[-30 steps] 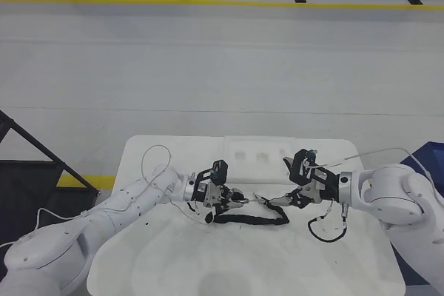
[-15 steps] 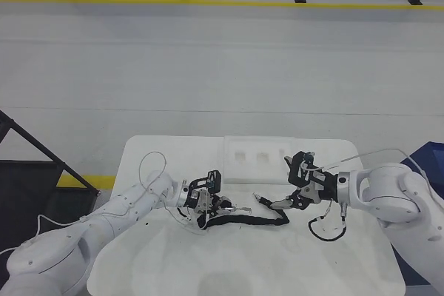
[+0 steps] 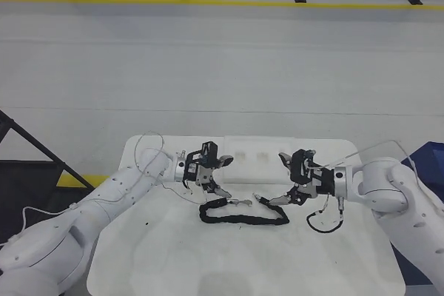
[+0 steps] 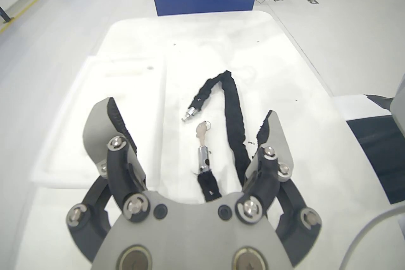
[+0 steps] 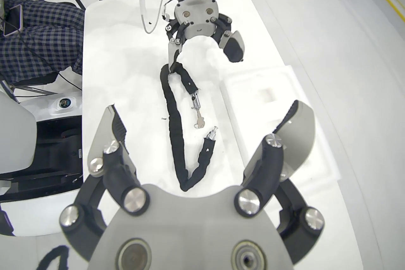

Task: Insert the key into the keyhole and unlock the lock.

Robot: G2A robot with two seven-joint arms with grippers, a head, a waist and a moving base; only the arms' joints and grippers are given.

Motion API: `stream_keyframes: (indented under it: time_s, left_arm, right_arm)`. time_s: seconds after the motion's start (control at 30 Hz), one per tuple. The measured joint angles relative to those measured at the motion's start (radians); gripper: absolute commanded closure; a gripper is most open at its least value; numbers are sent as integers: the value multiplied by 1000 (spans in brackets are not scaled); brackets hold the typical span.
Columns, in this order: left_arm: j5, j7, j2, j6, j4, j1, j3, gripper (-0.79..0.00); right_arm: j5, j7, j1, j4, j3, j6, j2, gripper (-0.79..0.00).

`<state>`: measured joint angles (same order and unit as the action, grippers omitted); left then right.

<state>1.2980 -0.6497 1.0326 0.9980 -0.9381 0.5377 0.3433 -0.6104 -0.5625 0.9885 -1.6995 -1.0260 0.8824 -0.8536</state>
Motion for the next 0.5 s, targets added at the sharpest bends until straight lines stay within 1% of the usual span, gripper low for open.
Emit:
stream_keyframes:
  time_s: [0.1,0.17,0.27,0.3,0.4,0.5]
  left_arm:
    - [33,-48,-2,16,9,-41,12,-785]
    - [46,-84,-2,15,16,-68,-1,-785]
    - [54,-138,0,14,52,-126,-28,-785]
    - [47,-156,1,14,64,-150,-39,-785]
    - [-7,-159,0,14,73,-204,-60,-785]
    - [-98,-158,-10,14,63,-246,-77,-785]
  right_arm:
    - [-7,64,-62,83,22,41,-17,-785]
    - [-16,95,-108,140,40,71,-29,-785]
    - [-23,128,-193,245,82,123,-52,-785]
    - [-19,132,-228,284,103,131,-61,-785]
    - [9,133,-319,359,157,130,-81,-785]
    - [38,131,-403,408,201,130,-92,-785]
